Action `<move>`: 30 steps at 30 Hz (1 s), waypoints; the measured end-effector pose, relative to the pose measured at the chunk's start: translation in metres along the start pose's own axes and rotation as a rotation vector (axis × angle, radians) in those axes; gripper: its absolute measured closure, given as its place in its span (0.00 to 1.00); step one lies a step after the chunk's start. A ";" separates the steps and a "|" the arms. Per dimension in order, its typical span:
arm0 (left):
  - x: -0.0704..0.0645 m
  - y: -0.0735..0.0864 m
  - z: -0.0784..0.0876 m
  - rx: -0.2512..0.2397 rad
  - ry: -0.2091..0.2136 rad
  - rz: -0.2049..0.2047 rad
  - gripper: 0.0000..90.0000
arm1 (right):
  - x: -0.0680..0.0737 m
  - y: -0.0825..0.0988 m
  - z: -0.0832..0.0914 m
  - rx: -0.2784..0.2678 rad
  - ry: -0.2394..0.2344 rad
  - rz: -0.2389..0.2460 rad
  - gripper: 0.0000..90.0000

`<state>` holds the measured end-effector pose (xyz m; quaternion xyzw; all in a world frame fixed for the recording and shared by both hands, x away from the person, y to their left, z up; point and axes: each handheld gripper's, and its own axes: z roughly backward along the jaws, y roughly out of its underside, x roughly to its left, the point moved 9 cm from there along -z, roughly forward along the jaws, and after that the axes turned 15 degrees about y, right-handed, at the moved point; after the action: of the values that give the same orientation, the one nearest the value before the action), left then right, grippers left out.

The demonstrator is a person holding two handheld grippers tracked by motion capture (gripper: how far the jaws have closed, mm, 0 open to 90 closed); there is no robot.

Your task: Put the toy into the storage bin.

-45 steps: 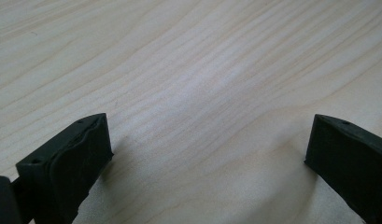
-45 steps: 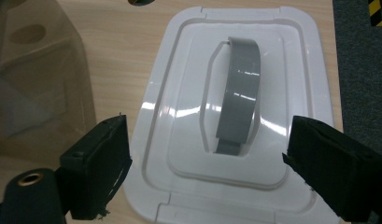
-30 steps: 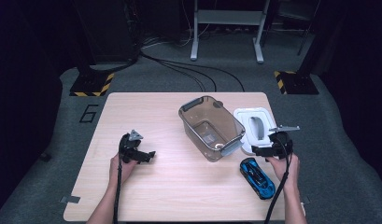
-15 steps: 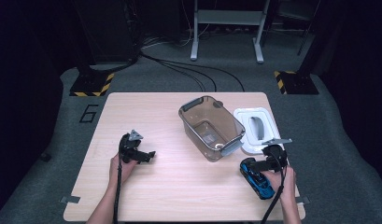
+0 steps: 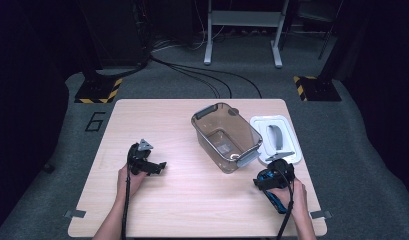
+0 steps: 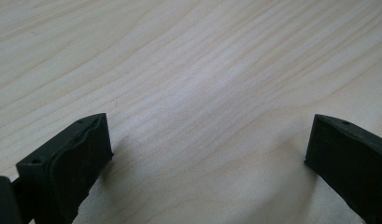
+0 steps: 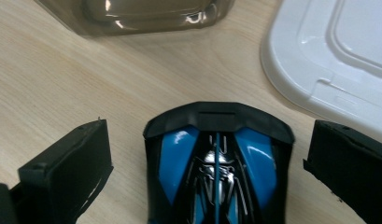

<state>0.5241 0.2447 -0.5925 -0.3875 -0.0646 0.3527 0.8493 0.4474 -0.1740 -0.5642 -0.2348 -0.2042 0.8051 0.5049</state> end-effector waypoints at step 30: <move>0.000 0.000 0.000 -0.002 0.002 0.004 0.00 | 0.001 0.002 -0.012 0.095 0.057 -0.024 0.26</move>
<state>0.5239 0.2444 -0.5926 -0.3887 -0.0632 0.3541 0.8482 0.4524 -0.1726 -0.5757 -0.2310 -0.1541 0.8007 0.5308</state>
